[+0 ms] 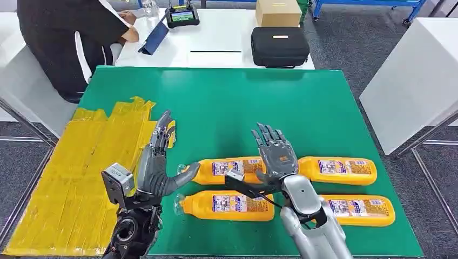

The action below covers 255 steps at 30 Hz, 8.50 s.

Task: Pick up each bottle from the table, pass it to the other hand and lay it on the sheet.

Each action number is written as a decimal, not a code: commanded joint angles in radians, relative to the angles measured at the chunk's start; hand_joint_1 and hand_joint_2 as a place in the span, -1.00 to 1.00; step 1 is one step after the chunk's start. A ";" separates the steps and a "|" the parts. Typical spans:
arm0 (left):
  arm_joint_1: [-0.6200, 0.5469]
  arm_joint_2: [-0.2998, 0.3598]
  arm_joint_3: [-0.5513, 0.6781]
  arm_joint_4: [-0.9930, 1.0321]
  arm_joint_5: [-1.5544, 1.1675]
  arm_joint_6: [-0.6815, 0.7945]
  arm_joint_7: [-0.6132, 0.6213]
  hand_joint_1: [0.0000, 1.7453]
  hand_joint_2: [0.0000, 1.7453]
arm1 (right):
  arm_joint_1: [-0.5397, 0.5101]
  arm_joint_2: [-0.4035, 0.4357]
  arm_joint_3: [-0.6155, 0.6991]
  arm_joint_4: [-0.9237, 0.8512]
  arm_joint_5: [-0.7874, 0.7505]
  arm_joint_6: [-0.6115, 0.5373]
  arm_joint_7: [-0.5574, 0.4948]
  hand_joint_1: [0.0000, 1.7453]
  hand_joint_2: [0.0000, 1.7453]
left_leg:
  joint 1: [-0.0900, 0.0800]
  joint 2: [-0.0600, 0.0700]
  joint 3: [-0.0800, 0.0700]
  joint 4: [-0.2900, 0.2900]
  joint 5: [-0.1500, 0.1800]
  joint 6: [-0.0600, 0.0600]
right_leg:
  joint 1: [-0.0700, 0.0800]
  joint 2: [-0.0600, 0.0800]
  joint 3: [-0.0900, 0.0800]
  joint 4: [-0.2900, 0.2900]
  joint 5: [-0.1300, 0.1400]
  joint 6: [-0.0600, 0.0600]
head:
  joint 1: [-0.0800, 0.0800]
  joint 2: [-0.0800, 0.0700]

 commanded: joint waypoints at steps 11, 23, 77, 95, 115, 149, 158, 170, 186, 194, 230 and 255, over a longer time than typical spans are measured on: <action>-0.011 0.010 0.045 0.035 0.009 -0.014 0.002 -1.00 1.00 | -0.260 0.024 0.132 0.547 -0.377 0.156 -0.234 -1.00 1.00 | 0.001 0.003 0.005 -0.002 -0.001 -0.004 | 0.000 0.001 0.005 -0.001 0.000 0.000 | 0.000 0.000; -0.038 0.006 0.051 0.069 0.017 -0.022 -0.003 -1.00 1.00 | -0.348 0.064 0.137 0.788 -0.399 0.198 -0.154 -1.00 1.00 | 0.001 0.001 0.004 -0.001 0.000 -0.004 | 0.000 -0.001 0.004 -0.001 0.000 0.000 | 0.000 0.000; -0.065 0.042 -0.080 0.131 0.020 -0.008 0.013 -1.00 1.00 | 0.051 0.124 -0.208 0.144 -1.416 -0.109 -0.576 1.00 1.00 | 0.000 -0.001 0.002 -0.001 0.000 -0.004 | 0.000 -0.003 0.001 0.000 -0.001 0.000 | 0.000 0.000; -0.126 0.035 -0.082 0.175 0.042 -0.049 0.022 -1.00 1.00 | -0.181 0.178 0.125 0.583 -1.186 0.164 -0.592 1.00 1.00 | 0.000 0.000 0.001 -0.001 0.001 -0.004 | 0.000 -0.001 0.000 0.001 0.000 0.000 | 0.000 0.000; -0.121 0.035 -0.061 0.248 0.127 -0.091 0.040 1.00 1.00 | -0.044 0.117 0.248 0.266 -1.005 -0.003 -0.660 1.00 1.00 | 0.000 0.001 0.002 -0.001 0.000 -0.005 | 0.000 -0.002 0.002 0.001 -0.001 0.000 | 0.000 0.000; -0.119 0.044 0.122 0.204 -0.032 0.446 -0.079 1.00 1.00 | 0.176 0.030 0.118 -0.232 -1.104 -0.584 -0.755 -1.00 1.00 | 0.000 -0.001 -0.001 0.000 0.002 -0.004 | 0.000 -0.003 -0.002 0.002 -0.001 0.000 | 0.000 0.000; -0.134 -0.045 0.560 0.104 -1.517 0.652 0.183 1.00 1.00 | 0.193 0.069 0.062 -0.217 -1.011 -0.584 -0.682 -1.00 1.00 | 0.000 0.001 0.000 0.001 0.000 -0.006 | 0.001 -0.001 -0.001 0.003 -0.001 -0.001 | 0.000 0.000; -0.386 0.439 -0.344 0.476 -1.517 0.584 1.103 1.00 1.00 | 0.205 0.047 0.056 -0.233 -0.975 -0.584 -0.638 -1.00 1.00 | 0.003 -0.007 0.000 0.000 0.003 -0.010 | 0.003 -0.007 -0.001 0.005 -0.002 -0.002 | 0.000 0.000; -0.221 0.115 0.243 0.550 -1.275 0.283 0.446 1.00 1.00 | 0.181 0.040 0.045 -0.185 -0.932 -0.485 -0.548 -1.00 1.00 | -0.001 0.002 -0.001 0.000 0.003 -0.008 | 0.000 0.002 -0.004 0.003 0.001 -0.004 | 0.000 0.000; -0.191 0.127 0.308 0.539 -1.233 0.207 0.399 1.00 1.00 | 0.168 0.045 0.049 -0.193 -0.924 -0.438 -0.522 -1.00 1.00 | 0.000 0.003 -0.001 -0.001 0.003 -0.008 | 0.000 0.003 -0.005 0.004 0.002 -0.004 | 0.000 0.000; -0.107 0.036 0.418 0.311 -0.968 0.278 0.304 -1.00 -1.00 | 0.208 -0.089 0.186 -0.137 -0.272 0.128 -0.144 -1.00 -1.00 | 0.001 0.001 0.001 0.000 0.001 -0.010 | 0.001 0.000 -0.002 0.005 -0.001 -0.003 | 0.000 0.000; -0.031 0.067 0.272 0.064 -0.718 0.177 0.171 -1.00 -1.00 | 0.182 -0.054 0.196 0.170 -0.051 0.166 0.090 0.90 1.00 | 0.000 0.001 0.005 -0.001 0.004 -0.008 | 0.000 0.001 0.001 0.004 0.001 -0.004 | 0.000 0.000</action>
